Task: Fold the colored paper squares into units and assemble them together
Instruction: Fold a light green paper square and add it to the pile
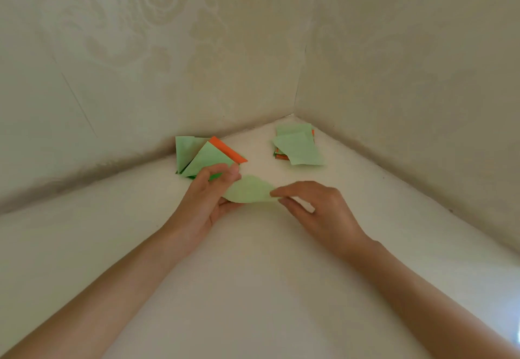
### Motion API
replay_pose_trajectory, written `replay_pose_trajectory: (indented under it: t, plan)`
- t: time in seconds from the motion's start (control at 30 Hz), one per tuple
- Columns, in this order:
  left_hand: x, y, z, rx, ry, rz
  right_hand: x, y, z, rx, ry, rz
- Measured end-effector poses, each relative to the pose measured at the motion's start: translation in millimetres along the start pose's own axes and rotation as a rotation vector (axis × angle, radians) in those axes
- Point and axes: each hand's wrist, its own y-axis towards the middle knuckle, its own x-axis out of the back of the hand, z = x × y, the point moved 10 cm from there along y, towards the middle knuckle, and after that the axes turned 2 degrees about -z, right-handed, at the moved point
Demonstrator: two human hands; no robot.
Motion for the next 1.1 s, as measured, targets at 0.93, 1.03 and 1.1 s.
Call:
replay_pose_trajectory:
  t: [0.93,1.03,1.1]
  plan:
    - [-23.7,-18.8,-13.6,-0.257,0.242,0.227,-24.2,-18.6,-30.8,-0.642,0.605,0.044]
    - [-27.6,-21.3,-12.9,-0.291,0.283,0.264,-24.8,-18.4,-27.0,-0.618,0.602,0.06]
    - [-29.1,-22.2,-13.2,-0.312,0.311,0.279,-23.4,-17.7,-26.9,-0.611,0.603,0.055]
